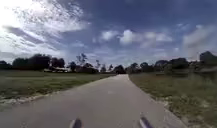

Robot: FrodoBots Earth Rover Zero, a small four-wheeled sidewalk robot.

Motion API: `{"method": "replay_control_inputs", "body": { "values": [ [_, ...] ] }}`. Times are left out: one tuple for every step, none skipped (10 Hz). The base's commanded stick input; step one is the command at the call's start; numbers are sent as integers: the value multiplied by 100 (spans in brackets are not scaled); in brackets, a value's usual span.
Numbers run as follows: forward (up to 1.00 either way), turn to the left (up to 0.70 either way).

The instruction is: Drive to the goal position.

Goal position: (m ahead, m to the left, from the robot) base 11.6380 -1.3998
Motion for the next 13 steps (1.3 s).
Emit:
{"method": "replay_control_inputs", "body": {
  "values": [
    [69, 3],
    [69, 3],
    [69, 3],
    [69, 3],
    [69, 3],
    [69, 3],
    [69, 3],
    [69, 3],
    [69, 3],
    [69, 3],
    [69, 3],
    [69, 3],
    [69, 3]
  ]
}}
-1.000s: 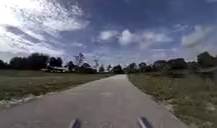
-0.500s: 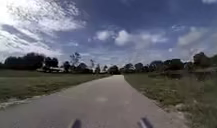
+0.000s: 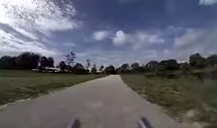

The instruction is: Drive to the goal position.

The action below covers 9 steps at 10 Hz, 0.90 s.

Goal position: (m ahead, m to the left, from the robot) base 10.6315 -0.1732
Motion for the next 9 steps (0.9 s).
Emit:
{"method": "replay_control_inputs", "body": {
  "values": [
    [69, 3],
    [69, 3],
    [69, 3],
    [69, 3],
    [69, 3],
    [69, 3],
    [69, 3],
    [69, 3],
    [69, 3]
  ]
}}
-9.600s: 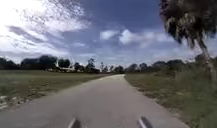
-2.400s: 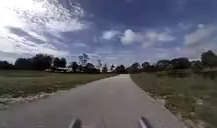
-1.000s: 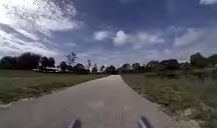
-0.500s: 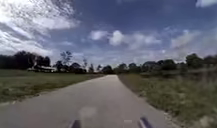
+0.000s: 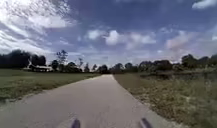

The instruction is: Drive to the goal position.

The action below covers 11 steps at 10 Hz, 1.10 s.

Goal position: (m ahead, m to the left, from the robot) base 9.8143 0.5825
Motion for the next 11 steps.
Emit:
{"method": "replay_control_inputs", "body": {
  "values": [
    [69, 3],
    [69, 3],
    [69, 9],
    [69, 18],
    [69, 23],
    [69, 34],
    [69, 34],
    [69, 29],
    [69, 7],
    [69, 3],
    [69, 3]
  ]
}}
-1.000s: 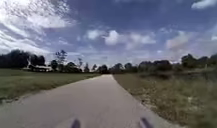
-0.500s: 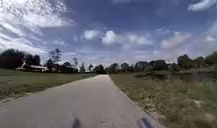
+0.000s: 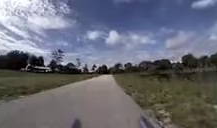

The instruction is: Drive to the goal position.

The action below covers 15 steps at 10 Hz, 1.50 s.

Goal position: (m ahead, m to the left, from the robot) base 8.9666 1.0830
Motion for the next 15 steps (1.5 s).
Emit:
{"method": "replay_control_inputs", "body": {
  "values": [
    [69, 3],
    [69, 3],
    [69, 3],
    [69, 19],
    [69, 34],
    [69, 34],
    [69, 3],
    [69, 3],
    [69, 3],
    [69, 3],
    [69, 3],
    [69, 3],
    [69, 3],
    [69, 3],
    [69, 8]
  ]
}}
